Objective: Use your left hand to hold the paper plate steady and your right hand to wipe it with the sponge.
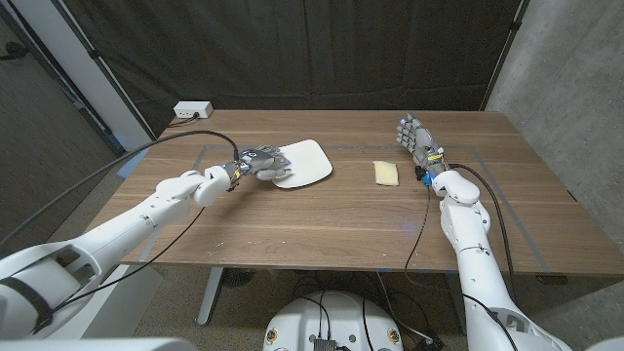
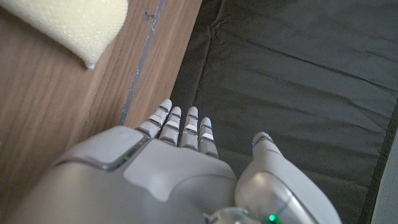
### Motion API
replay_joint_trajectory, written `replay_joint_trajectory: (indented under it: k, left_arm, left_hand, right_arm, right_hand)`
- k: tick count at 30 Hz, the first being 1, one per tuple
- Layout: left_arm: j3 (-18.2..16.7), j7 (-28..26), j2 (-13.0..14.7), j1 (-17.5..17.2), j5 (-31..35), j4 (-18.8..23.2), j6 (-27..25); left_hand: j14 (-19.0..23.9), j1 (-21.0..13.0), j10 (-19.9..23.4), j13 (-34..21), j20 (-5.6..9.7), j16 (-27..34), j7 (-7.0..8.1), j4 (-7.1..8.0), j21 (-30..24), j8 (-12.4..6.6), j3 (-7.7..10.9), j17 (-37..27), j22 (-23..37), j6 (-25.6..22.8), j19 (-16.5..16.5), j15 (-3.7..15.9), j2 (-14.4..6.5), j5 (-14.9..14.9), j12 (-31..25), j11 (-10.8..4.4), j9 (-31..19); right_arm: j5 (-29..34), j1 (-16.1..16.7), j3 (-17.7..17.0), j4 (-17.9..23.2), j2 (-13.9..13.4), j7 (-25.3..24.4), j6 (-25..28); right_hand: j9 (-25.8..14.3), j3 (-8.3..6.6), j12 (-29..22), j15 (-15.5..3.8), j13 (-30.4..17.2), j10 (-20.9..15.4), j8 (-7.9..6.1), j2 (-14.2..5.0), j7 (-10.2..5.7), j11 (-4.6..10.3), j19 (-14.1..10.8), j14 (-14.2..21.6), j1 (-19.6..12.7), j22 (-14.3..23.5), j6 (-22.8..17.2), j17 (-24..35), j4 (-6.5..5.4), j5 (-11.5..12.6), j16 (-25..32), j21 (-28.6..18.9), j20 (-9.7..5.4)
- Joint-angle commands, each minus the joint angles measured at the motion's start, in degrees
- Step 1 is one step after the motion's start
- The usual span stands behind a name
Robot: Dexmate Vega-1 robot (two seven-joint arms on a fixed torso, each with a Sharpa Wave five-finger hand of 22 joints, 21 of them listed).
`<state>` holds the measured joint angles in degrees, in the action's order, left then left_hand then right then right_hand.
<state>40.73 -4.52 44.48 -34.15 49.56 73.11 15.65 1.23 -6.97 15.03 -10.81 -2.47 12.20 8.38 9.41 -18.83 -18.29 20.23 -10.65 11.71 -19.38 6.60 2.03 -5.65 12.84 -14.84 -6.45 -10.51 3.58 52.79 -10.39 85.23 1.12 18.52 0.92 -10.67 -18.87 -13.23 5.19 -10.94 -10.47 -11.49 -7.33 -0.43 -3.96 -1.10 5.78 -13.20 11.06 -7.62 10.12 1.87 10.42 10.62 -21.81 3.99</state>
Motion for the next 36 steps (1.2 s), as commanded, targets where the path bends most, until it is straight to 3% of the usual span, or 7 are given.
replay_joint_trajectory:
  k: [1, 5, 11, 22, 26, 36]
  left_arm:
    - [0.4, 0.8, -1.0, 0.8, 0.9, -0.8, 0.5]
    - [0.5, 0.9, -1.4, 1.3, 0.8, -1.5, 1.0]
    - [0.8, 0.8, -1.9, 1.8, 0.9, -2.2, 1.6]
    - [0.9, 0.8, -2.1, 1.9, 0.6, -2.6, 2.2]
    - [0.7, 0.8, -1.9, 1.6, 0.3, -2.4, 2.1]
    - [0.2, 0.4, -1.1, 0.6, 0.0, -1.2, 1.7]
  left_hand:
    - [0.3, 0.3, 0.3, -0.1, -0.07, -0.2, -2.56, 0.06, 0.3, -0.35, -0.4, 0.0, 0.2, -3.6, 0.6, 2.79, 0.2, 0.2, 0.0, 0.07, -0.2]
    - [0.2, 0.4, 0.3, -0.1, -0.03, -0.3, -2.58, 0.07, 0.3, -0.3, -0.46, 0.0, 0.2, -3.6, 0.7, 2.84, 0.2, 0.2, 0.1, 0.09, -0.2]
    - [0.2, 0.6, 0.1, -0.1, -0.02, -0.4, -2.44, 0.08, 0.3, -0.13, -0.55, 0.0, 0.2, -3.5, 0.7, 2.78, 0.2, 0.3, 0.3, 0.24, -0.2]
    - [0.1, 0.8, 0.1, -0.1, -0.03, -0.5, -2.52, 0.08, 0.4, -0.03, -0.64, 0.0, 0.2, -3.6, 0.7, 2.76, 0.2, 0.4, 0.5, 0.13, -0.2]
    - [0.1, 0.9, 0.1, -0.1, -0.04, -0.5, -2.49, 0.08, 0.4, 0.0, -0.68, 0.0, 0.1, -3.7, 0.7, 2.83, 0.2, 0.5, 0.6, 0.14, -0.2]
    - [0.1, 1.0, 0.1, -0.1, -0.05, -0.6, -2.51, 0.04, 0.4, 0.11, -0.72, 0.0, 0.1, -3.8, 0.7, 2.81, 0.1, 0.6, 0.7, 0.06, -0.2]
  right_arm:
    - [13.7, 3.2, 6.8, 15.7, -3.7, -3.7, 17.0]
    - [18.3, 3.3, 9.3, 19.1, -4.9, -3.2, 23.4]
    - [22.4, 3.0, 11.5, 21.5, -6.5, -1.7, 28.1]
    - [30.6, 2.2, 16.8, 24.3, -9.9, 1.3, 34.4]
    - [30.8, 2.3, 17.1, 24.3, -10.3, 2.2, 33.6]
    - [42.6, -0.3, 25.2, 25.9, -15.0, 8.4, 42.6]
  right_hand:
    - [-0.2, -0.08, -0.5, -0.22, 0.0, -1.1, -0.52, 0.46, 0.0, 0.06, -0.4, 1.0, -0.8, 0.1, -1.1, 0.1, 0.37, 0.0, 0.5, 0.1, -0.33]
    - [-0.2, 0.13, -0.6, -0.36, 0.0, -1.4, -0.64, 0.79, -0.12, 0.06, -0.6, 1.3, -0.6, 0.1, -1.6, 0.1, 0.37, -0.1, 0.6, 0.1, -0.33]
    - [-0.2, -0.12, -0.6, -0.67, 0.0, -1.6, -0.6, 0.52, -0.27, 0.3, -0.8, 1.6, -1.1, 0.1, -1.7, 0.1, 0.59, -0.1, 0.6, 0.1, -0.58]
    - [-0.2, -1.07, -0.7, -1.44, 0.0, -2.4, -0.74, 0.15, -0.51, 0.64, -1.1, 2.3, -3.1, 0.1, -2.6, 0.0, 2.03, 0.1, 0.6, 0.3, -0.75]
    - [-0.2, -1.19, -0.8, -1.15, 0.0, -2.7, -0.79, 0.41, -0.06, 0.14, -1.4, 2.8, -3.7, 0.1, -3.1, 0.0, 2.58, 0.1, 0.6, 0.3, 0.12]
    - [-0.2, -1.6, -0.9, -2.27, 0.0, -3.4, -0.95, 0.69, -0.45, 0.5, -1.5, 3.4, -5.1, 0.1, -4.1, -0.1, 3.77, 0.2, 0.6, 0.6, 0.57]
